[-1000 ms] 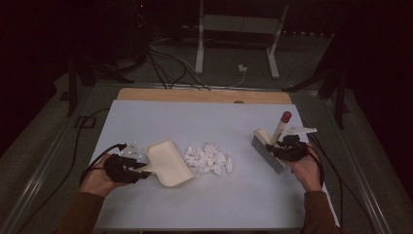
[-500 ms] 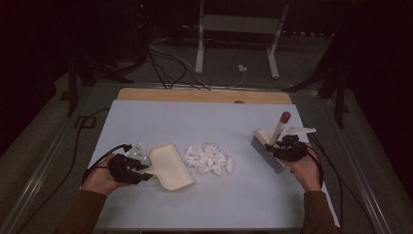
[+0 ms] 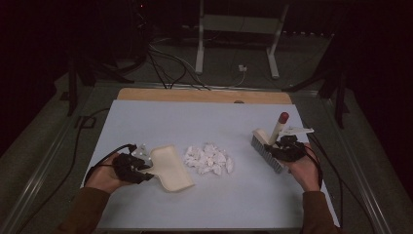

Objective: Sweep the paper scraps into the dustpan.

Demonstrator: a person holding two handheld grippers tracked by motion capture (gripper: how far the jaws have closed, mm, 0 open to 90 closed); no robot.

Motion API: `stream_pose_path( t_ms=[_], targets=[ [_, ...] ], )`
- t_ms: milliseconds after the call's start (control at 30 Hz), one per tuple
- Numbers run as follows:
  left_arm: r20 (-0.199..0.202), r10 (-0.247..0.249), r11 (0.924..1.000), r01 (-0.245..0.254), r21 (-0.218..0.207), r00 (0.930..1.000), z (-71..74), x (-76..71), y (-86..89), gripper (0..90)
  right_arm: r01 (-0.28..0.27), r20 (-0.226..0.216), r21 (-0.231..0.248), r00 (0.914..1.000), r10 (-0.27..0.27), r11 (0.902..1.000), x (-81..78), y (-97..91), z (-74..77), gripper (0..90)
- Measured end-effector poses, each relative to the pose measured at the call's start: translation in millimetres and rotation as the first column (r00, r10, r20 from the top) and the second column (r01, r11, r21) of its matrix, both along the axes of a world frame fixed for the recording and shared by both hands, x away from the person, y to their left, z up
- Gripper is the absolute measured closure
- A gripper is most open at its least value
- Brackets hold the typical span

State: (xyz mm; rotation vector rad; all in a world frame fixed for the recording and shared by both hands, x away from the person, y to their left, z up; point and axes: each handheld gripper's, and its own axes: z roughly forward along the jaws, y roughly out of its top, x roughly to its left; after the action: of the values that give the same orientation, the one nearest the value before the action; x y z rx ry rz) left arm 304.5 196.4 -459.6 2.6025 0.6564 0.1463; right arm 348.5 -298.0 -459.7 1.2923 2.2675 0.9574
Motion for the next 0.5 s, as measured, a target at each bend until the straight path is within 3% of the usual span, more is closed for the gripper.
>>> stream_pose_path(
  t_ms=[233,500],
  targets=[
    [-0.001,-0.002,1.0,0.002,-0.002,1.0,-0.9,0.6,-0.2,66.7,0.071,-0.016,0.021,0.9974,-0.071,0.9973,-1.4,10.0,0.7,66.8],
    [0.001,-0.005,1.0,0.005,0.0,1.0,-2.2,1.3,-2.7,66.7,0.151,-0.045,0.034,0.9877,-0.15,0.9879,-8.3,53.3,2.9,66.8]
  ],
)
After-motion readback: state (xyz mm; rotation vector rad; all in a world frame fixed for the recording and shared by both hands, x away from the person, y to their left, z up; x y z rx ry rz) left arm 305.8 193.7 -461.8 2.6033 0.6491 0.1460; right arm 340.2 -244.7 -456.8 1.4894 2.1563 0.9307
